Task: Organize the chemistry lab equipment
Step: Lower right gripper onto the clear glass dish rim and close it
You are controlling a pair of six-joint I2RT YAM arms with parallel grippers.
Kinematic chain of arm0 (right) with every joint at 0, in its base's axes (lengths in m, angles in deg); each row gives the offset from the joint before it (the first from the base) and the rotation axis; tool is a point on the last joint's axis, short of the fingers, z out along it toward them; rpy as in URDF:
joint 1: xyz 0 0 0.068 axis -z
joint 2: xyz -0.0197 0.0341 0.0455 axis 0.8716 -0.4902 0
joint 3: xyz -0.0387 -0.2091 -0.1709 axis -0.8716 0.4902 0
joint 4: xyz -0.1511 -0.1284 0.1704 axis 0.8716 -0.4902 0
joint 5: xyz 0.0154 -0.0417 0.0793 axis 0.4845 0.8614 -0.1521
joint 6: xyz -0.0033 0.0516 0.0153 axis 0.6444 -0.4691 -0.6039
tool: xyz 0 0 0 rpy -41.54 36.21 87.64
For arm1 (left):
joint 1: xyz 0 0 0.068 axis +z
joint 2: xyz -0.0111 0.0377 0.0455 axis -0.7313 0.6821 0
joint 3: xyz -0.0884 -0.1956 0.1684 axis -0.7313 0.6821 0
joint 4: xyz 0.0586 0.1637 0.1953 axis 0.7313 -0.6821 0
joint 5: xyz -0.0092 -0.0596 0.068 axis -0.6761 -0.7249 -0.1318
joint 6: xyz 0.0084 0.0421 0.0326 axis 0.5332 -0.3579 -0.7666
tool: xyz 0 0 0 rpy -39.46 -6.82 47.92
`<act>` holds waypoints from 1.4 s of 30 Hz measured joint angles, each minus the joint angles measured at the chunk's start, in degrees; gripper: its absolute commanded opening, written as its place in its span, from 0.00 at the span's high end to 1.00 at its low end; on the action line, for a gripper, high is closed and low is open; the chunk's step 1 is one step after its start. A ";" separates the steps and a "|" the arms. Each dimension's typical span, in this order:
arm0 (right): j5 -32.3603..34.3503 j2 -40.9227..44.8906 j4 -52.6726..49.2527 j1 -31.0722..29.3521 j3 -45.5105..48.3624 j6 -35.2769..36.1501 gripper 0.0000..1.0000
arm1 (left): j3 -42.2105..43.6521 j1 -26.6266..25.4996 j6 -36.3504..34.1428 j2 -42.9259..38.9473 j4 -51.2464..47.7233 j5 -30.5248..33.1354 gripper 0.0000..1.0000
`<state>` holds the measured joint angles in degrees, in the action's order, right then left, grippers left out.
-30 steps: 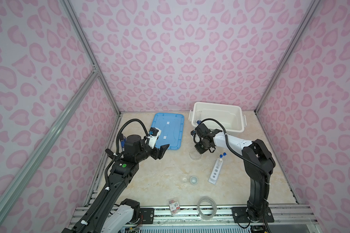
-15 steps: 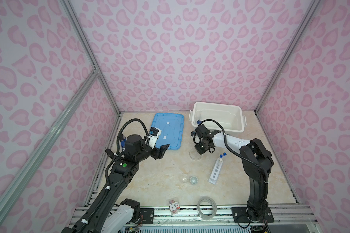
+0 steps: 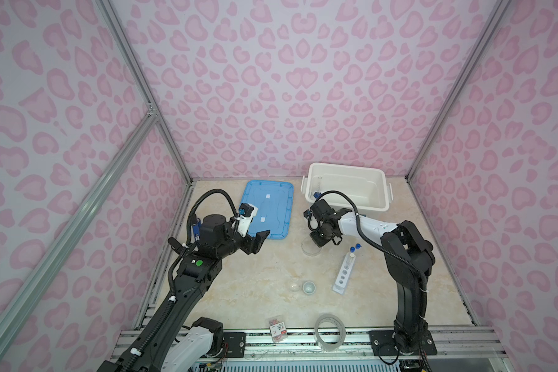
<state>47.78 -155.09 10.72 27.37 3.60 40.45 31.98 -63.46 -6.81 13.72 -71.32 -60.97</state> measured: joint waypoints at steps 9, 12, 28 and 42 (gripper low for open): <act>0.02 0.00 0.61 -0.17 0.63 0.00 0.86 | 0.00 0.00 -0.13 0.09 -0.02 0.02 0.19; 0.02 0.00 0.61 -0.35 0.79 0.00 0.87 | 0.00 0.00 -0.13 0.09 -0.04 0.04 0.19; 0.66 0.02 0.96 -1.11 1.57 -0.17 0.92 | 0.00 0.00 -0.13 0.09 -0.04 0.22 0.20; 1.09 0.46 1.01 -1.49 2.03 -0.24 0.95 | 0.00 0.00 -0.13 -0.24 -0.07 0.22 0.20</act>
<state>48.87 -154.63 11.72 25.88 5.63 40.21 31.98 -63.46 -6.95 13.48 -71.38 -60.75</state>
